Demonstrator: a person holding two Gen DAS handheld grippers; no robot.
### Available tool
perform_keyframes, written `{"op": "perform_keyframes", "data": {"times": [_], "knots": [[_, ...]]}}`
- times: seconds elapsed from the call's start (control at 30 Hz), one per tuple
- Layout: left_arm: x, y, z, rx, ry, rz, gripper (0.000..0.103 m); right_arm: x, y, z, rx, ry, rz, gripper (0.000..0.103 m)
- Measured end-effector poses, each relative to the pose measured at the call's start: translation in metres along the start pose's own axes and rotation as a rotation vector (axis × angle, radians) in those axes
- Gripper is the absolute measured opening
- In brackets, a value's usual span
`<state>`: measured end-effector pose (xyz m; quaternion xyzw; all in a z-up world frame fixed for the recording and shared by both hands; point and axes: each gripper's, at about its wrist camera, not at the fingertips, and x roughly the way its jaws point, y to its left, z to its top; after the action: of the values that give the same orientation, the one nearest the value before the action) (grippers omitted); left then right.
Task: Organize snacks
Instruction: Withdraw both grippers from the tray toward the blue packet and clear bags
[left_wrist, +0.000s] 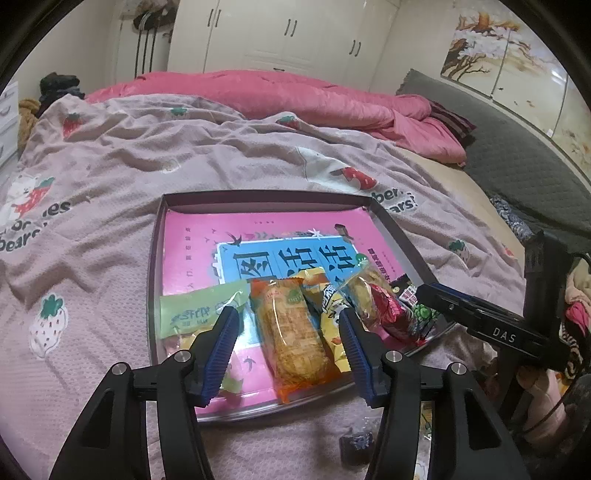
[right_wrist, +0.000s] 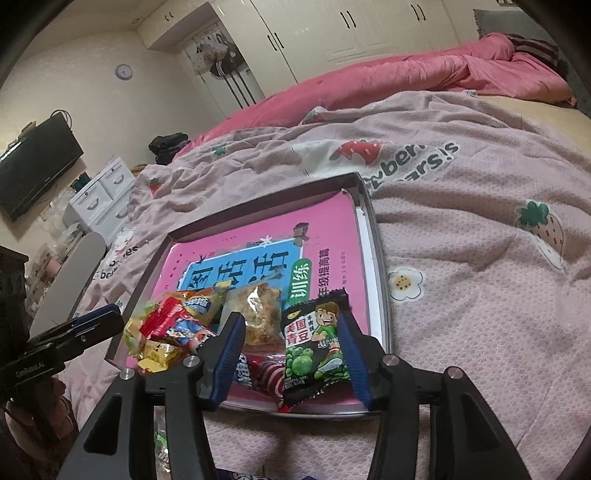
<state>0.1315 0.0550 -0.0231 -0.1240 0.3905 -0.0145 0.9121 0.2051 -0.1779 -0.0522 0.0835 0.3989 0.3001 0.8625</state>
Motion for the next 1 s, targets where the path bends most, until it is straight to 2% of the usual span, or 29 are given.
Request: {"op": "perform_keyframes", "data": {"times": [0.6,1.0], "knots": [[-0.019,-0.014,-0.002,0.038,-0.012,-0.029,0.06,-0.024,0.009,-0.001,-0.022,-0.033,0.008,0.056],[-0.027,-0.034,-0.017,0.104,0.026,-0.061,0.06,-0.035,0.015,-0.007,-0.037,-0.026,-0.026,0.056]]}}
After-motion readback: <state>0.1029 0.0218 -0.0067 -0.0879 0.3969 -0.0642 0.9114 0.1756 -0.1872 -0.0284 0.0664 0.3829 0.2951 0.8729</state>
